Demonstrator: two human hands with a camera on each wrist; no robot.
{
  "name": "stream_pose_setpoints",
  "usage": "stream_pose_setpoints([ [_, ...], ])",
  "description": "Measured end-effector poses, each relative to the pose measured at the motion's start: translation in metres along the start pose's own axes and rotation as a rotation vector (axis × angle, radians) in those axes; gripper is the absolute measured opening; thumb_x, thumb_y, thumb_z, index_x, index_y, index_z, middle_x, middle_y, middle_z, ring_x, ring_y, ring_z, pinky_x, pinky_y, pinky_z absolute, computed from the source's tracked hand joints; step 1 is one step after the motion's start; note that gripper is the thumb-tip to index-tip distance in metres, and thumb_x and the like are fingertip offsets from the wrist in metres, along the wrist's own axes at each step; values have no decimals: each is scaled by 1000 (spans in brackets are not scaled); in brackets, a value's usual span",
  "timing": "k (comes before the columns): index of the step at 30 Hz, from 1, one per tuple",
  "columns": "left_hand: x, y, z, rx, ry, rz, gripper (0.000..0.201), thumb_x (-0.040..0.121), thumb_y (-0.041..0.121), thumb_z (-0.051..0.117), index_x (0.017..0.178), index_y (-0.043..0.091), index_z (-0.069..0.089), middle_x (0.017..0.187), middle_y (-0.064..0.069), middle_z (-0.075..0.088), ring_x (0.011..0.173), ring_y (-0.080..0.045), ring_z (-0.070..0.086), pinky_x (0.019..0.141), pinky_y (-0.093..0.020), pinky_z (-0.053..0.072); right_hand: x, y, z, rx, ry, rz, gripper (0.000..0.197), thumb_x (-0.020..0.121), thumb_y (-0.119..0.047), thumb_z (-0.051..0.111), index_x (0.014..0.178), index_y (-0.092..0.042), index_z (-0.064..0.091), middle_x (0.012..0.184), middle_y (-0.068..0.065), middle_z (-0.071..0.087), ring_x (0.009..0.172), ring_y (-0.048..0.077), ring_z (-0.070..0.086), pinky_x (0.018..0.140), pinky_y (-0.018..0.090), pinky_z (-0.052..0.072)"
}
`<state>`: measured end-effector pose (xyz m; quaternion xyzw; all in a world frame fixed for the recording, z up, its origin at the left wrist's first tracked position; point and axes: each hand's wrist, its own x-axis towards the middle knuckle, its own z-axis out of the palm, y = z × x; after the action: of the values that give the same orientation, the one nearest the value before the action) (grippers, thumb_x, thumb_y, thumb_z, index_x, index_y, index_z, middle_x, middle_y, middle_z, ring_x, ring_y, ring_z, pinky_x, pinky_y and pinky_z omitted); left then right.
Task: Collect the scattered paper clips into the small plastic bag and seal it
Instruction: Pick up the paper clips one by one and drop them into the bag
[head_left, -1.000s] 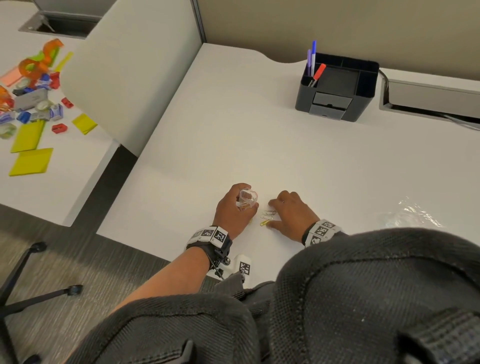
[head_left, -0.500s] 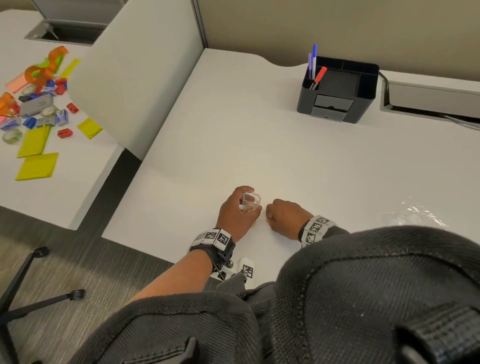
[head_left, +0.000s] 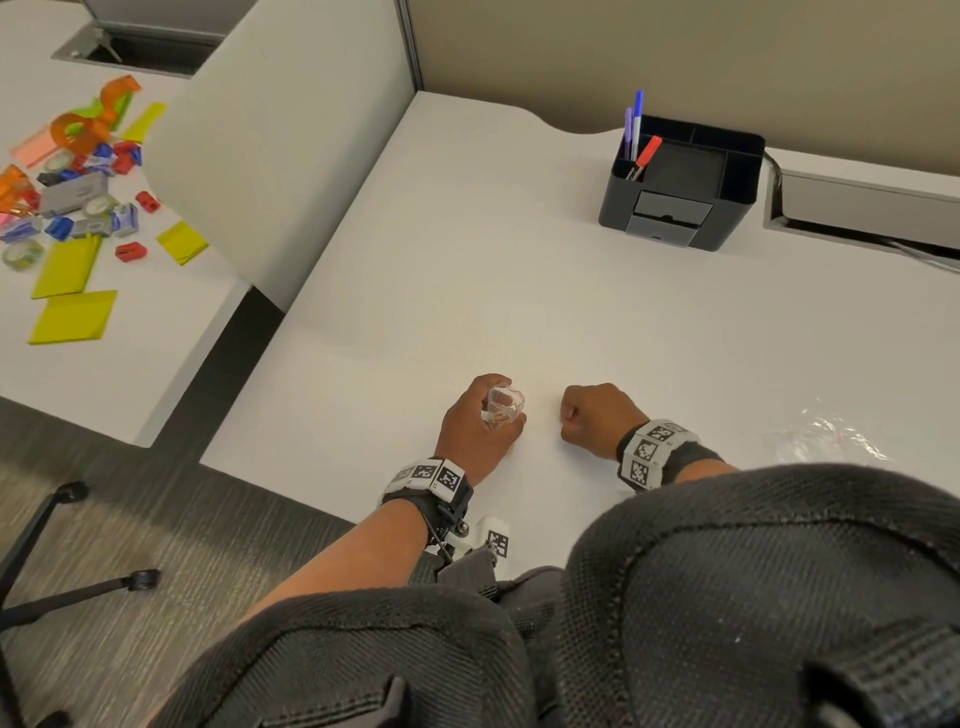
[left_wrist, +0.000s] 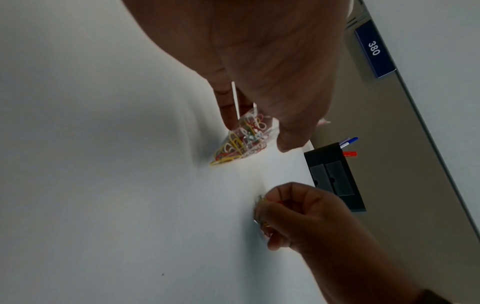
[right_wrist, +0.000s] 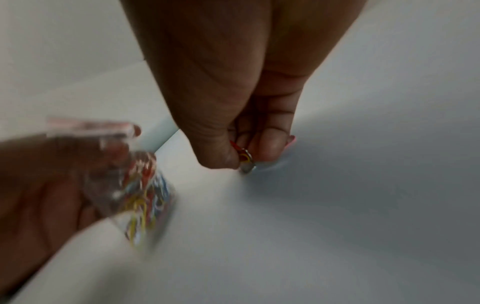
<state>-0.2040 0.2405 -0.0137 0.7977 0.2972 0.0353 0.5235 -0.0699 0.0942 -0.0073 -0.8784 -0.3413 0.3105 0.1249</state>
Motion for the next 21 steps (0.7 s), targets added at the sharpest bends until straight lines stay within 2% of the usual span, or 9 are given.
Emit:
stream_pose_setpoints([
  [2,0,0,2,-2,2,3,43,81,22,72,118,31,53,107,5,65,84,-2,62,64,-2,43,-2,5,-8,116,25,29,6,81,-17,62,87,-19,62,82,-5,62,80,18,58,70,26,45],
  [4,0,1,5,0,1,15,43,81,21,72,119,30,53,106,4,66,84,-8,63,63,0,41,-3,5,-18,195,45,42,16,81,-17,63,96,-18,68,84,-5,64,81,17,62,72,26,50],
  [8,0,6,10,9,-18,42,44,80,22,73,119,28,53,105,4,66,82,-8,62,61,1,40,-9,-9,-40,330,137,-31,13,86,-18,64,96,-18,72,87,4,70,77,19,68,76,32,57],
  [11,0,9,14,29,-20,57,45,80,25,74,119,29,52,103,6,65,85,-11,63,64,0,39,-17,-25,-53,445,168,-101,7,86,-20,68,92,-16,70,84,7,73,67,12,71,64,19,57],
  [13,-1,12,16,43,-17,70,46,80,25,73,120,28,52,102,7,64,87,-11,62,64,-1,39,-21,-35,-57,449,182,-143,8,86,-21,69,92,-17,70,83,4,73,70,13,71,62,17,55],
  [16,-1,16,19,67,-27,94,47,82,26,72,124,27,50,103,9,64,88,-10,61,65,-2,38,-25,-44,-57,337,175,-209,10,86,-25,69,93,-18,71,84,-2,71,77,15,68,70,26,55],
  [18,-1,18,20,74,-32,109,47,82,26,71,124,27,50,101,11,63,87,-9,61,65,-2,38,-27,-46,-57,230,148,-235,15,88,-30,67,97,-19,72,85,-8,69,78,10,65,71,22,51],
  [20,-1,20,22,78,-40,118,46,82,25,72,123,27,51,100,13,62,86,-8,60,66,-4,39,-29,-43,-60,239,175,-227,16,89,-31,66,98,-19,72,85,-10,68,78,6,63,71,19,48],
  [21,-1,20,23,77,-43,117,45,82,25,72,122,28,51,99,13,62,85,-8,60,67,-4,39,-30,-38,-61,276,209,-201,15,90,-29,66,97,-18,72,84,-9,68,77,8,63,73,21,50],
])
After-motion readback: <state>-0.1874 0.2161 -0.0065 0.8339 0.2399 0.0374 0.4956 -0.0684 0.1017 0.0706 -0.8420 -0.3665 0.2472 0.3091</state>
